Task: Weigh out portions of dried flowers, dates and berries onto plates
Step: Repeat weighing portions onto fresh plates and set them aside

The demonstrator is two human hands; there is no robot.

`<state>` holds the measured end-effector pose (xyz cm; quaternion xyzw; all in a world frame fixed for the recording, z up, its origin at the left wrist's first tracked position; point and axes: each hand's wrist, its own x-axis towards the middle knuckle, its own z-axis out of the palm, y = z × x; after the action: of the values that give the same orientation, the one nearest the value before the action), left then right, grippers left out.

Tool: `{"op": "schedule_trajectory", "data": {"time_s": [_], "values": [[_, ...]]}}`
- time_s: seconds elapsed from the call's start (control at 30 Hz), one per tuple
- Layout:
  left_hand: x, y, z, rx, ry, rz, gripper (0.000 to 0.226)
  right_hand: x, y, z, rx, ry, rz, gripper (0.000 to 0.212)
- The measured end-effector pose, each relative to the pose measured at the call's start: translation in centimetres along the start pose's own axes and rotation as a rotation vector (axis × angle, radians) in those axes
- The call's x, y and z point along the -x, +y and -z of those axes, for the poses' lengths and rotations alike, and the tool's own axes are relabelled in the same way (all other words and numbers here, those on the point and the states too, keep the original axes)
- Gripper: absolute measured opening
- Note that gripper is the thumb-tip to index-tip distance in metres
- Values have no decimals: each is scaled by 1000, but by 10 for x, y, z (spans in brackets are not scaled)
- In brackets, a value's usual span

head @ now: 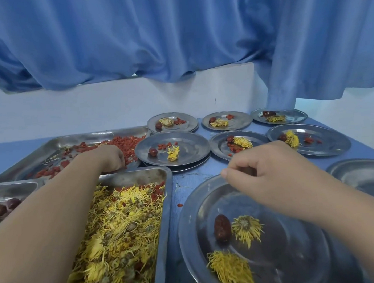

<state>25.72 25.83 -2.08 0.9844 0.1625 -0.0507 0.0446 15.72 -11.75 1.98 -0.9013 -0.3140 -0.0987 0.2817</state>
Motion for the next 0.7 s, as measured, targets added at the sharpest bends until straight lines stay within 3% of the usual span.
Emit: {"op": "schedule_trajectory", "data": {"time_s": [0.37, 0.5, 0.7], "values": [[7, -17, 9, 158, 137, 3, 12, 0, 2, 4, 22, 9, -13, 38], [13, -20, 7, 57, 243, -32, 16, 0, 2, 3, 29, 8, -13, 38], [22, -21, 5, 207, 300, -15, 19, 0, 3, 0, 51, 2, 8, 42]]}}
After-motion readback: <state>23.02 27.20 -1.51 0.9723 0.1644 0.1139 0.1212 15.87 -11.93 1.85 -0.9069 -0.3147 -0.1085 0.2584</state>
